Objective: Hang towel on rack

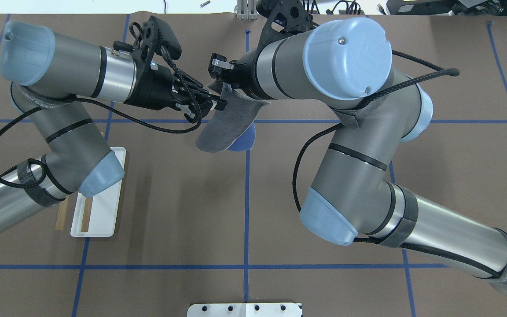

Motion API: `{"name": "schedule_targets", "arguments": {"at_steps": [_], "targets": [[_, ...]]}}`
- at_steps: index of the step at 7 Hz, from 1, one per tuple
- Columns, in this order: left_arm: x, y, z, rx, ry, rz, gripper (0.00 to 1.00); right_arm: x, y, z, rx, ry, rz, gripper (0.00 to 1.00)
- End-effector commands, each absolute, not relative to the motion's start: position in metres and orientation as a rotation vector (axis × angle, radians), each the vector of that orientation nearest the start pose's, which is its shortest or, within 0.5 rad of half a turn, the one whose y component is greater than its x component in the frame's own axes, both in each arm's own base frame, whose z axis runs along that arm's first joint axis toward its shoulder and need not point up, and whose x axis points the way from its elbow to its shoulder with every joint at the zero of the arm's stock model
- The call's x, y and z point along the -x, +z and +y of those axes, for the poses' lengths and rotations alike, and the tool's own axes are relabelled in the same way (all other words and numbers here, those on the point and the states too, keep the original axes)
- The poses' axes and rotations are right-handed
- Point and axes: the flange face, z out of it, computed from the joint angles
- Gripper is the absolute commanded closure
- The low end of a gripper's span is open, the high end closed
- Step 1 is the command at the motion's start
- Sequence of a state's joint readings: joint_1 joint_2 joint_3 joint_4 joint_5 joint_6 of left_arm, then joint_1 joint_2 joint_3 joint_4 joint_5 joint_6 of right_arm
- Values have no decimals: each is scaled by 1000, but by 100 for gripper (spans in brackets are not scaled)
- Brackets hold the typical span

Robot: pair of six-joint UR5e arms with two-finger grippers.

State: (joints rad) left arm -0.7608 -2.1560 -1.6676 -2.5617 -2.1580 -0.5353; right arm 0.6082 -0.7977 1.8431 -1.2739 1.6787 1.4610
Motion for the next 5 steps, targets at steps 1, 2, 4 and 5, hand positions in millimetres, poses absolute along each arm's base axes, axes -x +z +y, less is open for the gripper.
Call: {"name": "schedule_targets", "arguments": {"at_steps": [1,2,4,5], "targets": [[-389,163,-478,-1005,695,1374,100,424,53,-458,-396,352,-1291,0],[-387,166,-479,-1003,692,1370,100,412,54,-467,-388,355,-1293,0],[-382,174,-480,-1000,684,1366,100,380,74,-493,-372,329,-1266,0],[-378,182,-477,-961,635,1395,100,358,93,-511,-372,274,-1234,0]]}}
